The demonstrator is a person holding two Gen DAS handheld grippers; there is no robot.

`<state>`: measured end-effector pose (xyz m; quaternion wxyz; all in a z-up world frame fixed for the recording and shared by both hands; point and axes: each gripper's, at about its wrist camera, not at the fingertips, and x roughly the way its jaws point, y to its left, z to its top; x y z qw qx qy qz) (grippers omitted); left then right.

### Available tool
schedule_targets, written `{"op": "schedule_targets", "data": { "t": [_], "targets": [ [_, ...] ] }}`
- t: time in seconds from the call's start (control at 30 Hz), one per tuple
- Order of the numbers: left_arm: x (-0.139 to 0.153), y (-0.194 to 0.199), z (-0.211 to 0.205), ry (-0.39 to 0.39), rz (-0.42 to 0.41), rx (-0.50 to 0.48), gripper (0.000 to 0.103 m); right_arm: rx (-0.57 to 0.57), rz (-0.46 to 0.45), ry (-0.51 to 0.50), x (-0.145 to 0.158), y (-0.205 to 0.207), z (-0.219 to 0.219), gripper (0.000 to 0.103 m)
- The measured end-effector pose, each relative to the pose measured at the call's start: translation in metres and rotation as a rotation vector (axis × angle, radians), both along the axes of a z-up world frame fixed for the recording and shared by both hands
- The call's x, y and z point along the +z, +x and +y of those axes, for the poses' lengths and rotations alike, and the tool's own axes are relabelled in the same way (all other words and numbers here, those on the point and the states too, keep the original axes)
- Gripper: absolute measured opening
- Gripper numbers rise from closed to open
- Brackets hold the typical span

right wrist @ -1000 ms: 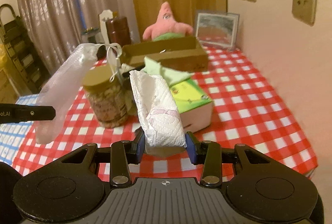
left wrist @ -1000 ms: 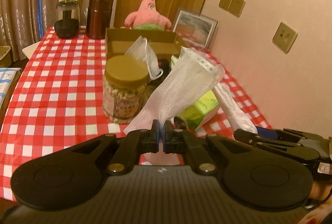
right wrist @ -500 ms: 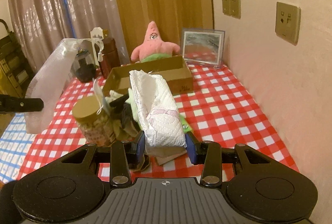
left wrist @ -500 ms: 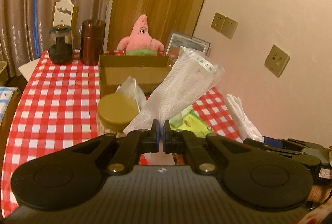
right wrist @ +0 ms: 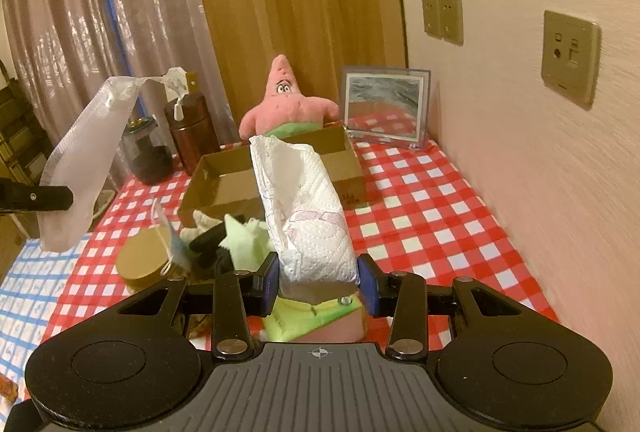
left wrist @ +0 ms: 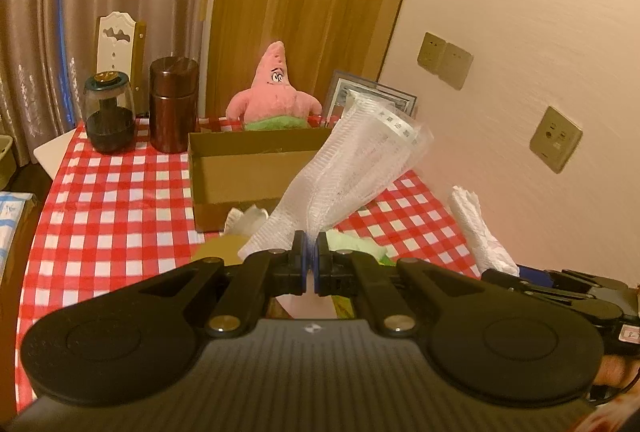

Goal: Organize soft objects
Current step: 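Carry the mesh bag and white towel with both tools toward the cardboard tray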

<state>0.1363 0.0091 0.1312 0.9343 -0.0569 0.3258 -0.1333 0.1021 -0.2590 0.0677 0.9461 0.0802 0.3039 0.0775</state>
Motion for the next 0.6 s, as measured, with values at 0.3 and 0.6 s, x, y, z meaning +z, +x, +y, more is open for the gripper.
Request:
{"op": "schedule_targets", "data": {
  "t": [0.3,0.6],
  "targets": [
    [-0.001,0.061,0.001,0.014,0.018,-0.012,0.002,0.047,0.012,-0.044,-0.006,0.055,0.003,0.041],
    [-0.021,0.139,0.004,0.008,0.065,-0.020,0.002,0.103,0.025,-0.062,-0.013,0.143,0.008,0.041]
  ]
}}
